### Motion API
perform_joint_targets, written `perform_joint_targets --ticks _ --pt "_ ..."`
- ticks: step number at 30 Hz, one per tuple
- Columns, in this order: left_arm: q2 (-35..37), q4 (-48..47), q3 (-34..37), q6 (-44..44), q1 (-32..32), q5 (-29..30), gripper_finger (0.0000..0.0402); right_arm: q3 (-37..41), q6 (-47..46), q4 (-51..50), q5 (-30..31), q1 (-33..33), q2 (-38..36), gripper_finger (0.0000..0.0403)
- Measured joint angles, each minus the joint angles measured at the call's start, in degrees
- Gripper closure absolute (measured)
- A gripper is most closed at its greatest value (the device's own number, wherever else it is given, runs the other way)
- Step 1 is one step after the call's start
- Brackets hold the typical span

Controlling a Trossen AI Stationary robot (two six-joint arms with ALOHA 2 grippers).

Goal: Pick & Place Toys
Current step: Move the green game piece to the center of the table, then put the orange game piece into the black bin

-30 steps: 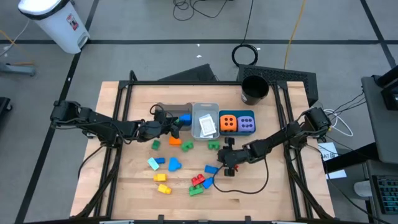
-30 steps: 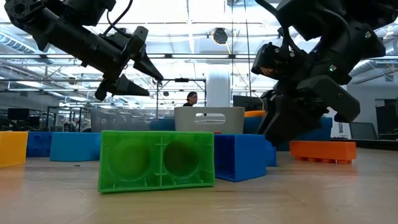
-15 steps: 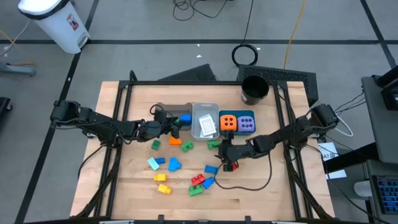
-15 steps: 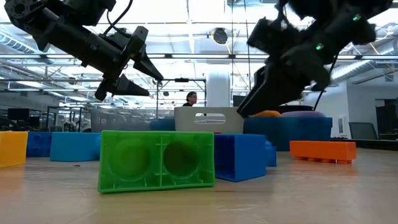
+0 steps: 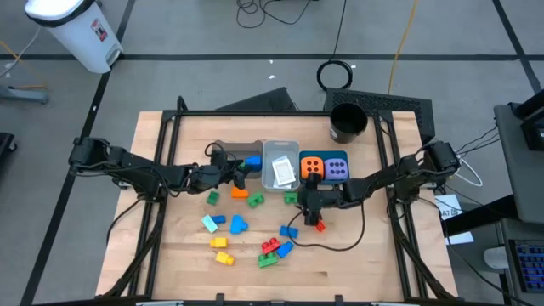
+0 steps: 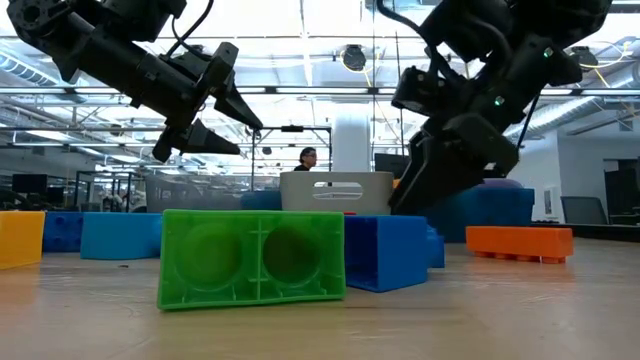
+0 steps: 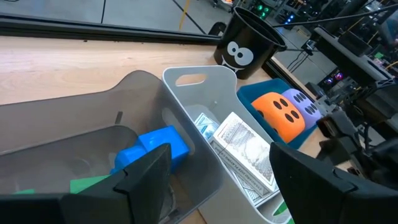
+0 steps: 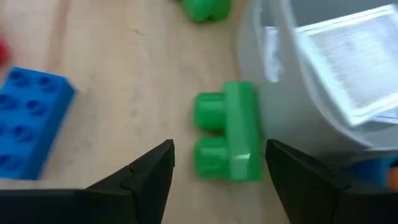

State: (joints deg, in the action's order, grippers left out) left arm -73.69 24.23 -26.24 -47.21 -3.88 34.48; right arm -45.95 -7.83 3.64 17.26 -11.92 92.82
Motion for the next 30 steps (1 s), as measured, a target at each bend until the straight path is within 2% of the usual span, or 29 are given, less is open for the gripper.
perform_joint_targets --ticks 3,12,16,18,24,27,30 --pt "0.0 0.0 0.0 0.0 0.0 0.0 0.0121 0.0 0.7 0.3 -2.5 0.0 0.8 0.0168" --pt "0.0 0.0 0.0 -0.4 0.0 0.0 0.0121 -0.2 2.7 1.8 -2.4 -1.9 3.2 0.0187" --pt "0.0 0.0 0.0 0.0 0.0 0.0 0.0121 -0.1 2.6 1.5 -9.0 -4.6 1.8 0.0192" --pt "0.0 0.0 0.0 0.0 0.0 0.0 0.0121 -0.1 2.5 1.2 -10.3 -6.2 1.2 0.0193" --pt "0.0 0.0 0.0 0.0 0.0 0.0 0.0121 0.2 0.5 -0.3 -9.6 -10.5 -1.8 0.0193" --pt "0.0 0.0 0.0 0.0 0.0 0.0 0.0121 0.1 -4.5 -4.5 -4.9 -12.6 -4.7 0.0190" --pt "0.0 0.0 0.0 -0.1 0.0 -0.1 0.0121 0.1 -10.0 -13.1 -0.8 -15.1 -7.9 0.0177"
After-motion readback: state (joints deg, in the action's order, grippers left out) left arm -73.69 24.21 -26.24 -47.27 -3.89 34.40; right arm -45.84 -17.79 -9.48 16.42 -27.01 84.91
